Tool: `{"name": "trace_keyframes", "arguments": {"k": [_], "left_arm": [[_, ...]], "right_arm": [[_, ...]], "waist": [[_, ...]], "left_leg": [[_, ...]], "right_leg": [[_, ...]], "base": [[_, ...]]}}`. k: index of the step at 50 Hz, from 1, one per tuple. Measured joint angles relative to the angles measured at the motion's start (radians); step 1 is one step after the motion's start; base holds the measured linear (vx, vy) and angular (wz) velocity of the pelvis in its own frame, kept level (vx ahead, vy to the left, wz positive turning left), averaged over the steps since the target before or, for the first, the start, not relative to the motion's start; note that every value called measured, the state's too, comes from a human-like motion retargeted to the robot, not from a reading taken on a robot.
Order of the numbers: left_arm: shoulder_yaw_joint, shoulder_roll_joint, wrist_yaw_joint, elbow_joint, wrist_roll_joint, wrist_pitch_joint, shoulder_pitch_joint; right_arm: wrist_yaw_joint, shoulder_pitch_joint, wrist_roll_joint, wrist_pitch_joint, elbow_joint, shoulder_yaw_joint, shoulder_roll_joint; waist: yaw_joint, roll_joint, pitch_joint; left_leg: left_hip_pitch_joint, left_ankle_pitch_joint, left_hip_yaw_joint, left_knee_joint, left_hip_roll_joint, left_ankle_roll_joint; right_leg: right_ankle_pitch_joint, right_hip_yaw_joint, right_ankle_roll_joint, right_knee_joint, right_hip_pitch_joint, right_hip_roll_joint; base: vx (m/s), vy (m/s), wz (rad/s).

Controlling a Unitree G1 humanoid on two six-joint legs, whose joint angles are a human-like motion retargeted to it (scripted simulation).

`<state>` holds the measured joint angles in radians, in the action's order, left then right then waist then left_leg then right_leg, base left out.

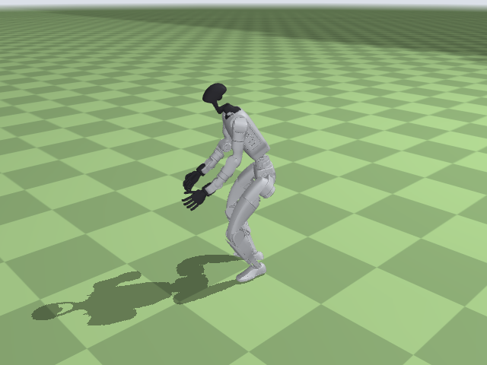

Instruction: Upper body actions

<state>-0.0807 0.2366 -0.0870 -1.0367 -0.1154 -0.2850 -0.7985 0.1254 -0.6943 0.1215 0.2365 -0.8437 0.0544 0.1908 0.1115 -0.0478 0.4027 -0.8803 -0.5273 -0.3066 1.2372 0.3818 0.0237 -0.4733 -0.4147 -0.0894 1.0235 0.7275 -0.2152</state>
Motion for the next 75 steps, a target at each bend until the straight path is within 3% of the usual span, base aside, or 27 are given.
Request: {"name": "trace_keyframes", "arguments": {"k": [8, 17, 23, 27, 30, 32, 35, 39, 44, 51, 56, 60, 65, 70, 75], "left_arm": [[0.012, -0.003, 0.009, -0.040, -0.005, 0.004, 0.042], [0.009, -0.013, 0.018, -0.107, 0.021, 0.022, 0.239], [-0.009, -0.055, 0.049, -0.281, 0.038, 0.068, 0.458], [0.026, -0.062, 0.152, -0.430, 0.151, 0.148, 0.597], [0.075, -0.068, 0.241, -0.540, 0.301, 0.256, 0.683], [0.106, -0.072, 0.265, -0.589, 0.350, 0.283, 0.746], [0.153, -0.091, 0.230, -0.626, 0.321, 0.270, 0.846], [0.244, -0.112, 0.200, -0.634, 0.245, 0.268, 0.943], [0.367, -0.128, 0.243, -0.622, 0.202, 0.274, 1.025], [0.407, -0.117, 0.281, -0.571, 0.138, 0.315, 0.988], [0.383, -0.103, 0.290, -0.462, 0.142, 0.315, 0.928], [0.348, -0.098, 0.309, -0.353, 0.137, 0.298, 0.874], [0.310, -0.107, 0.298, -0.256, 0.166, 0.252, 0.829], [0.275, -0.108, 0.268, -0.238, 0.209, 0.207, 0.840], [0.249, -0.092, 0.290, -0.280, 0.312, 0.217, 0.869]], "right_arm": [[0.008, 0.041, 0.004, 0.013, -0.055, -0.007, -0.006], [-0.038, 0.214, 0.080, 0.009, -0.249, 0.024, 0.004], [-0.087, 0.410, 0.224, -0.011, -0.478, 0.064, 0.029], [-0.131, 0.540, 0.383, -0.099, -0.647, 0.038, 0.027], [-0.135, 0.631, 0.424, -0.201, -0.766, -0.004, 0.019], [-0.109, 0.677, 0.392, -0.220, -0.837, -0.030, 0.025], [-0.065, 0.746, 0.327, -0.261, -0.856, -0.068, 0.030], [-0.069, 0.794, 0.238, -0.246, -0.856, -0.120, 0.024], [-0.042, 0.784, 0.214, -0.246, -0.849, -0.145, 0.023], [0.015, 0.684, 0.291, -0.260, -0.710, -0.065, -0.009], [0.063, 0.621, 0.319, -0.224, -0.579, -0.001, -0.049], [0.097, 0.567, 0.298, -0.194, -0.514, 0.036, -0.064], [0.130, 0.538, 0.307, -0.174, -0.474, 0.058, -0.050], [0.087, 0.547, 0.341, -0.168, -0.504, 0.058, -0.027], [0.045, 0.608, 0.357, -0.180, -0.599, -0.005, 0.006]], "waist": [[0.000, 0.010, -0.011], [0.002, 0.058, -0.045], [-0.017, 0.060, -0.142], [-0.056, 0.039, -0.223], [-0.061, 0.028, -0.274], [-0.051, 0.025, -0.304], [-0.058, 0.016, -0.310], [-0.062, -0.001, -0.317], [-0.066, -0.011, -0.358], [-0.092, -0.007, -0.370], [-0.107, 0.032, -0.371], [-0.091, 0.090, -0.332], [-0.053, 0.107, -0.290], [-0.049, 0.094, -0.277], [-0.054, 0.072, -0.298]], "left_leg": [[0.116, 0.074, -0.026, -0.156, -0.025, -0.015], [0.462, 0.337, -0.110, -0.723, -0.161, -0.057], [0.674, 0.460, -0.121, -1.032, -0.231, -0.090], [0.767, 0.496, -0.111, -1.145, -0.241, -0.101], [0.833, 0.523, -0.112, -1.225, -0.258, -0.112], [0.855, 0.513, -0.123, -1.232, -0.257, -0.121], [0.868, 0.491, -0.128, -1.197, -0.242, -0.125], [0.909, 0.451, -0.148, -1.159, -0.219, -0.140], [0.933, 0.477, -0.186, -1.144, -0.201, -0.154], [0.966, 0.555, -0.224, -1.113, -0.166, -0.161], [0.937, 0.610, -0.242, -0.983, -0.133, -0.105], [0.832, 0.636, -0.185, -0.711, -0.089, 0.012], [0.762, 0.695, -0.195, -0.498, -0.045, 0.177], [0.697, 0.713, -0.140, -0.429, -0.068, 0.209], [0.556, 0.612, -0.011, -0.394, -0.158, 0.120]], "right_leg": [[0.073, -0.024, 0.009, -0.162, -0.116, 0.015], [0.337, -0.036, 0.082, -0.706, -0.426, 0.059], [0.434, -0.044, 0.139, -0.935, -0.600, 0.076], [0.468, -0.065, 0.156, -1.030, -0.689, 0.102], [0.463, -0.122, 0.167, -1.046, -0.734, 0.106], [0.432, -0.072, 0.153, -1.017, -0.726, 0.111], [0.406, -0.068, 0.137, -1.005, -0.749, 0.126], [0.371, -0.045, 0.121, -0.997, -0.784, 0.158], [0.365, -0.011, 0.099, -1.003, -0.795, 0.180], [0.338, 0.032, 0.062, -0.986, -0.803, 0.214], [0.325, 0.059, 0.042, -0.979, -0.810, 0.205], [0.321, 0.080, 0.034, -0.970, -0.833, 0.161], [0.320, 0.090, 0.024, -0.949, -0.849, 0.138], [0.301, 0.137, 0.017, -0.925, -0.851, 0.142], [0.258, 0.182, 0.008, -0.903, -0.833, 0.152]], "base": [[0.04, 0.00, 0.04], [0.09, -0.04, 0.07], [0.28, 0.08, 0.12], [0.40, 0.12, 0.17], [0.32, 0.04, 0.00], [0.27, -0.01, -0.21], [0.14, -0.08, -0.19], [0.08, -0.10, -0.11], [0.10, -0.12, -0.26], [-0.03, -0.21, -0.32], [-0.07, -0.29, -0.21], [-0.09, -0.30, -0.37], [-0.02, -0.19, -0.59], [0.05, -0.11, -0.58], [0.16, -0.08, -0.18]]}}
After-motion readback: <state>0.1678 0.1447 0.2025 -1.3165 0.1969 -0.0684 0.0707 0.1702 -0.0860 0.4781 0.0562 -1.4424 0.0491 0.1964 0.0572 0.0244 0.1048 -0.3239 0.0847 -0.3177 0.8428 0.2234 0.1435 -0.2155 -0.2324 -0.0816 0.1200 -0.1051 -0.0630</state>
